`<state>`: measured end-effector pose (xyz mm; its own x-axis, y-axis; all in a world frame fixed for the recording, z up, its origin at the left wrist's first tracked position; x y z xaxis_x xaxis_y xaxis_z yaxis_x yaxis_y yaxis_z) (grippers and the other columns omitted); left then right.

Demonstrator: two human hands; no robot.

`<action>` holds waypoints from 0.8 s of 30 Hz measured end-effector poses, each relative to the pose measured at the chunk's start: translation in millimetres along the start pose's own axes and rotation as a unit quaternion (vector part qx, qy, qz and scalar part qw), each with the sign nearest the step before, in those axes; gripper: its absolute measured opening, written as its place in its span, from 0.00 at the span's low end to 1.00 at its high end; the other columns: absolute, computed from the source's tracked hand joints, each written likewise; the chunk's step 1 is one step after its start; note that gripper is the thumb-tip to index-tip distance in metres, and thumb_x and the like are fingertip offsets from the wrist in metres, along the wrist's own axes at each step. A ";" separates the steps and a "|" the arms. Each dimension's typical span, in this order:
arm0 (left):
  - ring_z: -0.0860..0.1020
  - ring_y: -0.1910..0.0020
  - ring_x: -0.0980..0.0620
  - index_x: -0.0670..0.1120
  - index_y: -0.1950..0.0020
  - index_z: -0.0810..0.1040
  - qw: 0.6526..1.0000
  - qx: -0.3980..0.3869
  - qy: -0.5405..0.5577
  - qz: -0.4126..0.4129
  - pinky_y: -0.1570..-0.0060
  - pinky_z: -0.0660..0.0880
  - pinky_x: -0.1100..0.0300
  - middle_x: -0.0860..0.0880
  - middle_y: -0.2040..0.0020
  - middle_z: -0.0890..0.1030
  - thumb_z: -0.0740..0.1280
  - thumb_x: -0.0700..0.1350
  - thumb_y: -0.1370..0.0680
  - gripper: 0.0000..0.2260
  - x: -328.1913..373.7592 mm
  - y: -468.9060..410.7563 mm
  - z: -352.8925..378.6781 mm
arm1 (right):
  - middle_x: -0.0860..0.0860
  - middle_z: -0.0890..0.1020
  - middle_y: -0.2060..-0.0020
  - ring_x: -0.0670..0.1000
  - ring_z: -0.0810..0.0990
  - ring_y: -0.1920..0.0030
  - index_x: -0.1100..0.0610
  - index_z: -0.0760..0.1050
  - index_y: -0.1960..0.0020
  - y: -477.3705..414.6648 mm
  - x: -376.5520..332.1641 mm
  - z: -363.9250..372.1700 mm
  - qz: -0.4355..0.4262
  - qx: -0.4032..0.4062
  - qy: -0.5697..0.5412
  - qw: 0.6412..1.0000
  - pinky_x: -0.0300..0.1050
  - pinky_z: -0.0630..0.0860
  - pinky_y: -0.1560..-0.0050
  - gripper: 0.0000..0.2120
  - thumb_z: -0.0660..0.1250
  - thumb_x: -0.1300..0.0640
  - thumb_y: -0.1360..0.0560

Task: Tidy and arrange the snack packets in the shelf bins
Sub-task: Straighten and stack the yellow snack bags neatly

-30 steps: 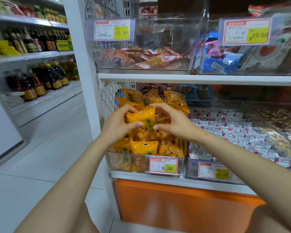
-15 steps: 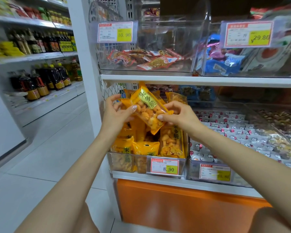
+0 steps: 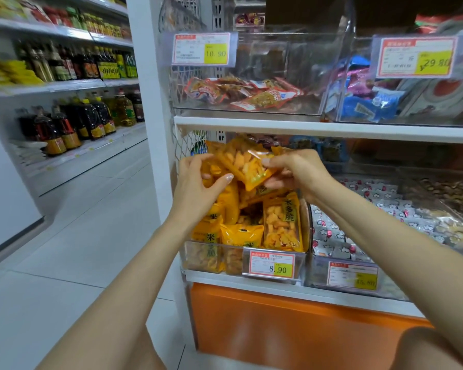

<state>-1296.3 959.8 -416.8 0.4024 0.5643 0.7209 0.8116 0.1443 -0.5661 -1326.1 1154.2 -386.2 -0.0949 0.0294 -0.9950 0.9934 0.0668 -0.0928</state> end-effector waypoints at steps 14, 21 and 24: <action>0.69 0.42 0.55 0.47 0.42 0.75 0.976 -0.064 -0.134 0.159 0.47 0.66 0.61 0.53 0.43 0.72 0.66 0.47 0.25 0.12 -9.0 -0.3 3.8 | 0.52 0.79 0.46 0.52 0.78 0.48 0.52 0.73 0.36 -29.4 -1.8 10.2 -0.242 0.137 0.479 0.833 0.45 0.73 0.52 0.19 0.66 0.47 0.24; 0.70 0.49 0.57 0.50 0.49 0.79 0.942 -0.198 -0.147 0.230 0.49 0.68 0.56 0.60 0.52 0.75 0.70 0.48 0.26 0.07 3.5 -16.9 13.8 | 0.43 0.77 0.58 0.45 0.73 0.54 0.52 0.79 0.51 5.1 2.6 -19.0 -0.307 -0.071 0.557 0.768 0.51 0.74 0.47 0.07 0.70 0.51 0.27; 0.69 0.47 0.58 0.53 0.46 0.78 0.861 -0.328 -0.283 0.267 0.44 0.66 0.56 0.60 0.50 0.75 0.68 0.54 0.26 0.10 10.4 -21.6 29.4 | 0.46 0.76 0.46 0.47 0.71 0.43 0.49 0.77 0.41 8.7 22.9 -21.1 -0.245 -0.192 0.638 0.704 0.48 0.68 0.39 0.19 0.69 0.42 0.29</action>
<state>-1322.0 986.4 -408.8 0.6726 0.7399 0.0122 0.7139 -0.6444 -0.2741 -1320.9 1176.5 -409.1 -0.6444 0.7645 0.0183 0.7538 0.6391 -0.1530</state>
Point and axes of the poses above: each hand's wrist, its own y-axis away from the middle knuckle, its own z-axis out of the palm, x = y × z, the point moved 3 cm from there along -y, towards the middle knuckle
